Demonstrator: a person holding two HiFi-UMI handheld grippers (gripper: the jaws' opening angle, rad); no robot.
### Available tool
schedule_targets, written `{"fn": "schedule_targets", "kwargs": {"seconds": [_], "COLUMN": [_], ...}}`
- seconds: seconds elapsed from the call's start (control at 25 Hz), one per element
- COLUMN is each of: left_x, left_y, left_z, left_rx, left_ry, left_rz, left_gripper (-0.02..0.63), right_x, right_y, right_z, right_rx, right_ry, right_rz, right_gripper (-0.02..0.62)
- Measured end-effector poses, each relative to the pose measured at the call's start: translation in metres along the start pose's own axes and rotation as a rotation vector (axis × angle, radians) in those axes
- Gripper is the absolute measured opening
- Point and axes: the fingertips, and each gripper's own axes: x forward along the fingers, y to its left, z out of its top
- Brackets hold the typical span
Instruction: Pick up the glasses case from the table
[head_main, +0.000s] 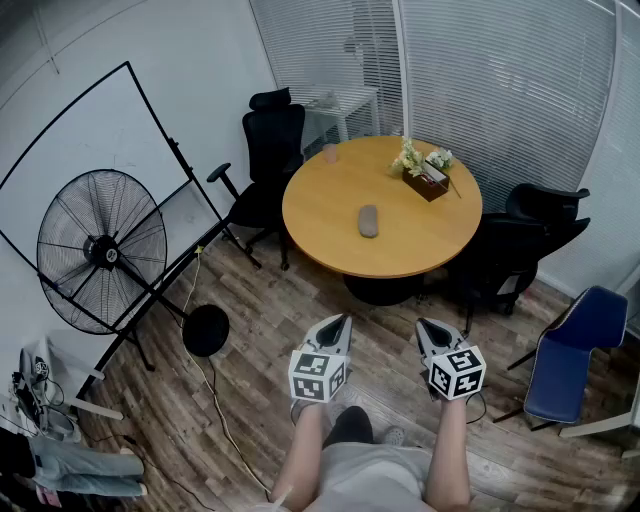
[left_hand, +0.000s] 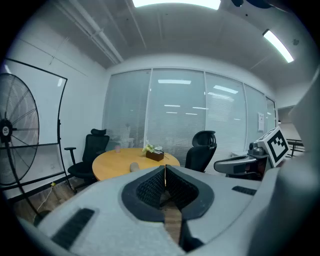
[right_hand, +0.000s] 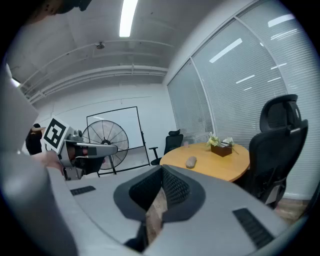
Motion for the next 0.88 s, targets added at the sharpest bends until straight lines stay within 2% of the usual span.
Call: {"fn": "schedule_targets", "kwargs": {"seconds": [0.16,0.28,0.36,0.44,0.52,0.56,0.72,0.88], "left_x": [-0.002,-0.005,-0.007,-0.008,-0.007,-0.006,0.002,0.013], "left_y": [-0.008,-0.005,0.000,0.006,0.011,0.014,0.022,0.033], "left_z": [0.003,0.004,0.003,0.001,0.001,0.002,0.001,0.001], "left_rx": [0.030,0.022,0.013,0.004,-0.002,-0.003,-0.015,-0.036], "left_ry": [-0.003,-0.014,-0.025,-0.031,-0.032,-0.033,-0.038,-0.042], "left_rz": [-0.022,-0.023,-0.011,0.000,0.004,0.005,0.005,0.002], "left_gripper": [0.011,0.012,0.014,0.044,0.112,0.124,0.148,0.160], "right_x": [-0.003,-0.004,-0.005,-0.006,-0.006,-0.005,0.002,0.014], "right_y": [-0.001,0.000,0.000,-0.001,-0.001,0.000,0.000,-0.005], "right_z": [0.008,0.011,0.011,0.011,0.012,0.012,0.012,0.009], "right_rx": [-0.019,-0.062,-0.029,0.012,0.015,0.007,0.003,0.023], "right_ry": [-0.024,-0.027,-0.050,-0.076,-0.084,-0.083,-0.075,-0.066], "right_rz": [0.010,0.008,0.021,0.035,0.051,0.060,0.086,0.094], "right_gripper": [-0.003,0.002,0.002,0.037,0.057,0.074,0.168,0.219]}}
